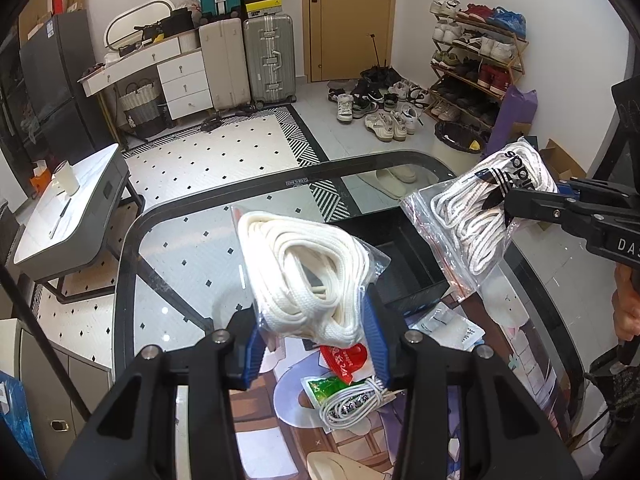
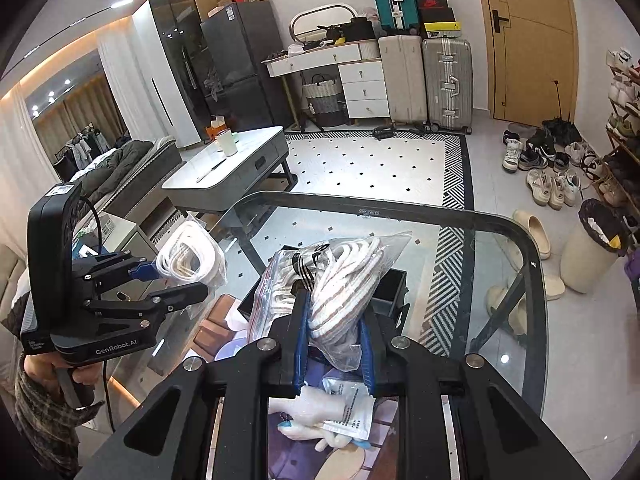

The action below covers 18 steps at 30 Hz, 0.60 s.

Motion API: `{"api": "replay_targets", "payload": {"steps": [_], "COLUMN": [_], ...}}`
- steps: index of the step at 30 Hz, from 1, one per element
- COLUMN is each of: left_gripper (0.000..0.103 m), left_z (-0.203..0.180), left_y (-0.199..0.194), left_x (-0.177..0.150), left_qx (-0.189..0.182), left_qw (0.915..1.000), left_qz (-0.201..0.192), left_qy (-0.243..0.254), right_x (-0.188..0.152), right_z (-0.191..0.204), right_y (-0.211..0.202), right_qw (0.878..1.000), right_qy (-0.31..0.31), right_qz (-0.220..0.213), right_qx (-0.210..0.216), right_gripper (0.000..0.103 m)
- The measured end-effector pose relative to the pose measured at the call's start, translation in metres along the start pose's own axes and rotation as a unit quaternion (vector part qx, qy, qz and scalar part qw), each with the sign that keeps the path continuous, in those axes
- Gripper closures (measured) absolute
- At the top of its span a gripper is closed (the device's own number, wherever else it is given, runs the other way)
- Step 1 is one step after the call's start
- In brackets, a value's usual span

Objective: Organize soft objects
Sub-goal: 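Lift both bags and carry them over the black box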

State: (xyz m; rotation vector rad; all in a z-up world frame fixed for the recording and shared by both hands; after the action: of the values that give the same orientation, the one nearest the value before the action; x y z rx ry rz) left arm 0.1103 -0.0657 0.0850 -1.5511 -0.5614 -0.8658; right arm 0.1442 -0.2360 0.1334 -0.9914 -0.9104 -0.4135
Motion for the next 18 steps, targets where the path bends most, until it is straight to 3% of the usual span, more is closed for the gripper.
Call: {"api": "replay_targets", "payload": {"steps": [9, 18], "left_gripper": [0.061, 0.061], "left_z": [0.008, 0.014], "left_y": [0.019, 0.044], "left_x": [0.011, 0.009], "left_qx": [-0.003, -0.009], "left_qw": [1.0000, 0.9998], "left_qz": [0.003, 0.013], "left_qy": [-0.008, -0.015], "right_x": [0.025, 0.026], "right_z": [-0.002, -0.010], "right_y": [0.014, 0.046], "right_qw": [1.000, 1.000], "right_qy": [0.003, 0.011], "right_qz": [-0.005, 0.012], "right_qx": [-0.001, -0.001], "right_gripper": [0.082, 0.082]}}
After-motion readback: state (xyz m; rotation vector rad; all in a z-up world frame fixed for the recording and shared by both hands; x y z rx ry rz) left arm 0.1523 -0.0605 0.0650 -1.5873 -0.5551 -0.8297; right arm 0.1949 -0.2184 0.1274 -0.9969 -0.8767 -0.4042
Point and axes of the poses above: each gripper's, at about its wrist camera, not at the fingertips, and y roughly the way its jaws point, z to its left, x to its top, the point moved 4 cm from there along y, roughly the way its jaws point, and after that the axes turned 12 degrees about -z, right-handed, at the moved point
